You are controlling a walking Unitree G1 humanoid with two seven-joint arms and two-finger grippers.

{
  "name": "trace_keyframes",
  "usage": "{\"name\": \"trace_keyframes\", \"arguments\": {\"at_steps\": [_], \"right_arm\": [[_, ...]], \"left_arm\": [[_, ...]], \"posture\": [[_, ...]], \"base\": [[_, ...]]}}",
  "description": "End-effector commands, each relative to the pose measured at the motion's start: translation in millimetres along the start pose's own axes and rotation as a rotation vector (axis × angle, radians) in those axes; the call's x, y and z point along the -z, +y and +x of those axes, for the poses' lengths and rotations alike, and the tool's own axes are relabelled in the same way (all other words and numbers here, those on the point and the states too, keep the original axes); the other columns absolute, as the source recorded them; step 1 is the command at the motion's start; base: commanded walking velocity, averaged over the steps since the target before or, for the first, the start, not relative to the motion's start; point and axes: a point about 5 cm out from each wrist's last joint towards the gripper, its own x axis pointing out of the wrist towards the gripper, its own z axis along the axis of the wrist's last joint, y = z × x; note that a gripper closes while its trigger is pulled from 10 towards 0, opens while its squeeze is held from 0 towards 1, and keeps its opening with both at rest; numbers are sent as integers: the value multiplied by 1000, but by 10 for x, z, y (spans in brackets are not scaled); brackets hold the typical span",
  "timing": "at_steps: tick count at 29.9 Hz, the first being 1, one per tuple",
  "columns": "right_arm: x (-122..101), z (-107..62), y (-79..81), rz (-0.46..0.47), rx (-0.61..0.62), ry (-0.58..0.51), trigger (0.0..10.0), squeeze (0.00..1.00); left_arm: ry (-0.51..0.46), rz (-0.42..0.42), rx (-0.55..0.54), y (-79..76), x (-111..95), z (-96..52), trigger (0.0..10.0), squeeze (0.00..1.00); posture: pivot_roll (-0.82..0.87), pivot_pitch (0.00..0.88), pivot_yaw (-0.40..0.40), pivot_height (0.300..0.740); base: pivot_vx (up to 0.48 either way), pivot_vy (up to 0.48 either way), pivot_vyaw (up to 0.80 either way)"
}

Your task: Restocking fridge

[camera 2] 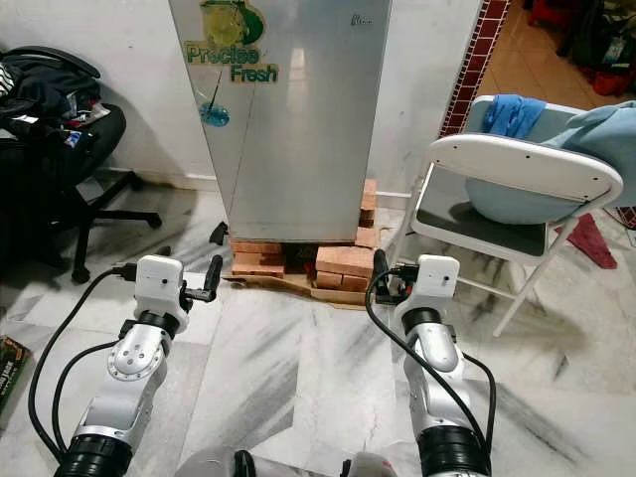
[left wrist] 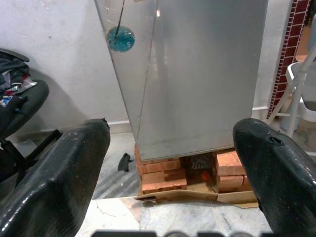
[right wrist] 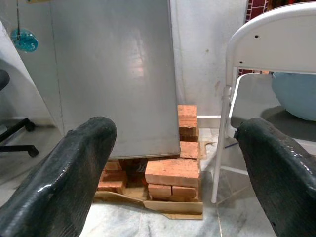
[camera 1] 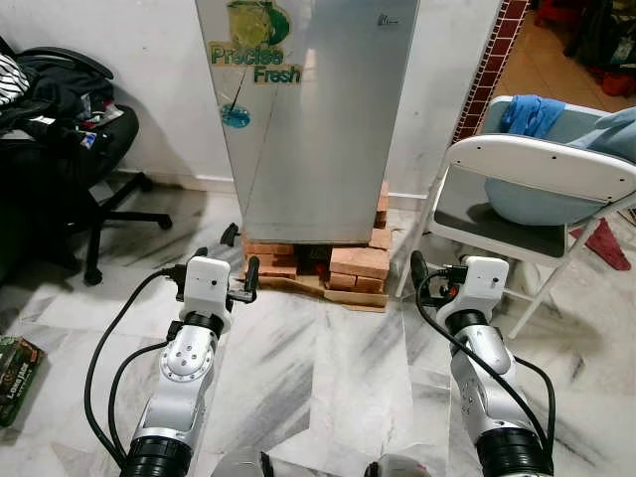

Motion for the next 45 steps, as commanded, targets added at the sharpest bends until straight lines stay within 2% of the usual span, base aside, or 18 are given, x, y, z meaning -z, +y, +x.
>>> {"name": "trace_keyframes", "arguments": {"at_steps": [1, 5, 9, 26, 33, 40, 45], "right_arm": [[21, -1, -15, 6, 15, 9, 10000, 0], [25, -6, -16, 7, 15, 12, 10000, 0], [37, -10, -13, 7, 15, 21, 10000, 0], [22, 27, 32, 16, 7, 13, 10000, 0], [27, 54, 11, 7, 6, 15, 10000, 0], [-91, 203, 22, 5, 1, -14, 10000, 0], [-42, 171, 34, 6, -5, -1, 10000, 0]], "left_arm": [[-2, -3, 9, -7, -18, 22, 10000, 0], [6, -3, 8, -9, -12, 20, 10000, 0], [11, -9, 13, -19, -1, 19, 10000, 0], [-27, -10, 51, -19, -75, 65, 10000, 0], [-24, -14, 74, -31, -62, 82, 10000, 0], [-45, 6, 41, 36, -156, 174, 10000, 0], [-33, 18, 40, 41, -107, 114, 10000, 0]], "posture": [[-64, 0, 50, 740], [-65, 0, 50, 740], [-66, 0, 50, 740], [-57, 0, 56, 740], [-50, 0, 60, 740], [-31, 0, 57, 740], [-30, 0, 51, 740]], "base": [[0, 0, 0], [0, 0, 0], [0, 480, -309], [0, 480, -769], [0, 467, 0], [0, 469, 0], [0, 94, 0]]}}
